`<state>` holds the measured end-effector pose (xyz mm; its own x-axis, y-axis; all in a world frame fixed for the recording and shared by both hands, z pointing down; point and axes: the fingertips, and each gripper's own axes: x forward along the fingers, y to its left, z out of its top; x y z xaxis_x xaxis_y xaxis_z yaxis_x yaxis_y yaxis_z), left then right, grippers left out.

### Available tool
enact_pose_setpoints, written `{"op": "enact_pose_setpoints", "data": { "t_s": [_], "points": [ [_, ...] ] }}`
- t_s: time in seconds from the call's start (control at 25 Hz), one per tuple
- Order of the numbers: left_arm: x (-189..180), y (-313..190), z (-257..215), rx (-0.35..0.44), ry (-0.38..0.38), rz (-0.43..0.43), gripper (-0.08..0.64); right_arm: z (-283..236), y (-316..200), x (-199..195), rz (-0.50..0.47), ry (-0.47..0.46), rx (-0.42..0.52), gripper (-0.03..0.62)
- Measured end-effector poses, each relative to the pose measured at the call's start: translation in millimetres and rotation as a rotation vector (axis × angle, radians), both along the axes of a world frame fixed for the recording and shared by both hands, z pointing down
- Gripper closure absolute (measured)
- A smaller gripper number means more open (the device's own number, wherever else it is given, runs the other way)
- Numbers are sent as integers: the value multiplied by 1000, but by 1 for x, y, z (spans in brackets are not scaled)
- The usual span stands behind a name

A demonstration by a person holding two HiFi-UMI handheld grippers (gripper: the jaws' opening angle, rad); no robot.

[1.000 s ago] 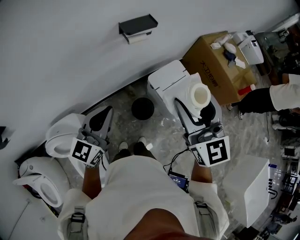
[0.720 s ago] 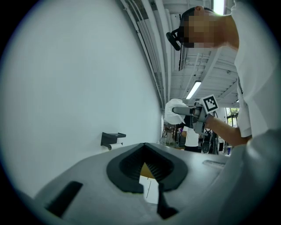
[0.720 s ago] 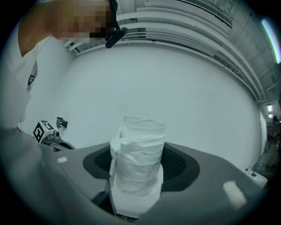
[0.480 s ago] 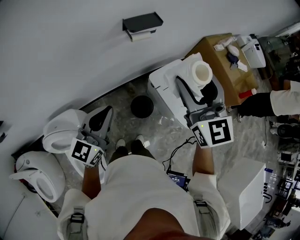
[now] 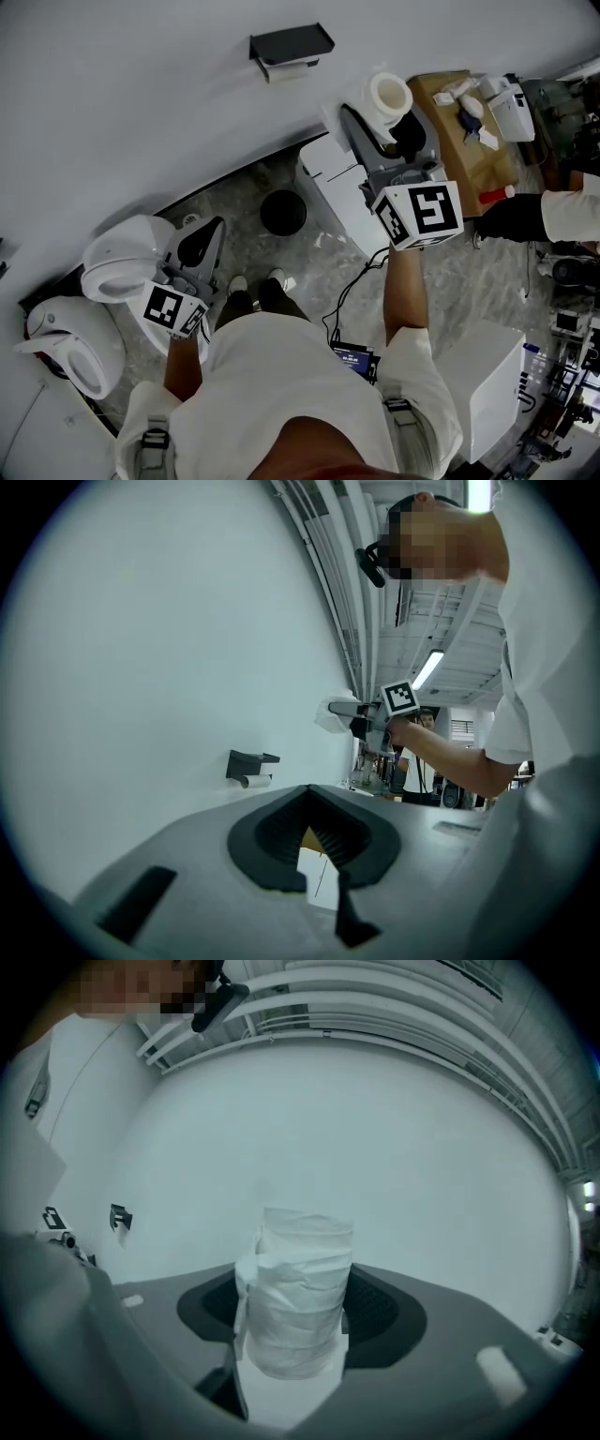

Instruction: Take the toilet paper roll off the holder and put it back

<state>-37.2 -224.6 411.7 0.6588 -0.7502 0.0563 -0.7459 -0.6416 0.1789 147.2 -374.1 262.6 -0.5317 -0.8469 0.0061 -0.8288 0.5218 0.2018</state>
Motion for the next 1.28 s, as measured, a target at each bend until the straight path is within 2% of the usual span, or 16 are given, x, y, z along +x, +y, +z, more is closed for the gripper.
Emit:
{"op": "enact_pose_setpoints", "data": {
  "t_s": [0.6,1.28],
  "points": [
    [-14,-15,25,-56,-2,-77,560,31,-126,-34,-21,-8,-49,295],
    [-34,-16,42,-102,-5,-152,560,95,-240,-57,65,8,-125,295]
  ]
}}
